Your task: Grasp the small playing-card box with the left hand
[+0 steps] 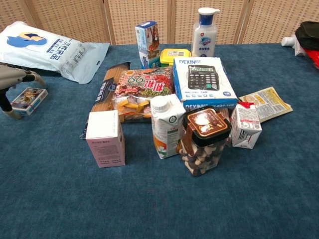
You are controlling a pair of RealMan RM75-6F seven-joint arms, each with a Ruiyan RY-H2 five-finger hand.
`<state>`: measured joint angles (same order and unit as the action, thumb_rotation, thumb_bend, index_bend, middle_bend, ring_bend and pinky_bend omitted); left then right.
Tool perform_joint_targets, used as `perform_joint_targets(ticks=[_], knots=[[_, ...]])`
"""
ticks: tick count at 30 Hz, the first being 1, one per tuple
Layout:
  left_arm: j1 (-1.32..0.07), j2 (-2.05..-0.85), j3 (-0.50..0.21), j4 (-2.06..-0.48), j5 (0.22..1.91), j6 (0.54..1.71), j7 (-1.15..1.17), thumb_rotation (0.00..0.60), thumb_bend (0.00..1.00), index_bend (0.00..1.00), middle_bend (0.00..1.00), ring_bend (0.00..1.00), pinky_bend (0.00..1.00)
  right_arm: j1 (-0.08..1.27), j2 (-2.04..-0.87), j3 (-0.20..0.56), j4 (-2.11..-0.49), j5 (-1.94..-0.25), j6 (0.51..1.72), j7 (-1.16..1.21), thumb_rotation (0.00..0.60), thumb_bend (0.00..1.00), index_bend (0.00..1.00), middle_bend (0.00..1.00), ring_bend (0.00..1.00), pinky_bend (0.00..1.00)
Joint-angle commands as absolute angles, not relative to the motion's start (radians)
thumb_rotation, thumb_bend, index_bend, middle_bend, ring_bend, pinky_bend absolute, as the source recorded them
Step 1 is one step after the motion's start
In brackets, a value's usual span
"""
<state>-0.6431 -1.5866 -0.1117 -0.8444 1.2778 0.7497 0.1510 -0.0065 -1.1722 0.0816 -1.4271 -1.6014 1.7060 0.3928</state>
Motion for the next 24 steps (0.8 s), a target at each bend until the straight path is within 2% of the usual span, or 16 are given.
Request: perform_joint_targets(ticks=[1,3,6,14,24], knots=[[-0.641,-1.607,-0.117,-0.828,1.268,0.776,0.177,0.600,0.02,0.70,0.69,0.67,0.76,-0.007,-1.173,0.082,-1.428,-1.601,1.707,0.395,0.600,0.00,0.10,0.13,0.00,0.00],[-0.640,-1.608,-0.117,-0.829,1.264,0.784,0.190,0.600,0.04,0.78,0.78,0.76,0.83,-0.008,-1.173,0.083,-1.429,-1.601,1.710,0.396,0.600,0.00,0.10,0.13,0.00,0.00],[-0.637,-1.590,-0.126,-0.860,1.256,0.797,0.187,0.600,0.04,0.78,0.80,0.79,0.85,-0.008,-1.174,0.084,-1.430,-1.602,1.713,0.393,0.600,0.00,0.10,0.13,0.00,0.00],[-0.619,-1.453,-0.163,-1.053,1.275,0.913,0.169,0.600,0.04,0.78,0.80,0.79,0.85,-0.008,-1.175,0.085,-1.432,-1.605,1.715,0.393,0.600,0.00,0.10,0.13,0.00,0.00],[-0.609,-1.208,-0.267,-1.408,1.224,1.041,0.254,0.600,0.04,0.79,0.80,0.79,0.84,-0.012,-1.167,0.086,-1.440,-1.611,1.729,0.402,0.600,0.00,0.10,0.13,0.00,0.00]])
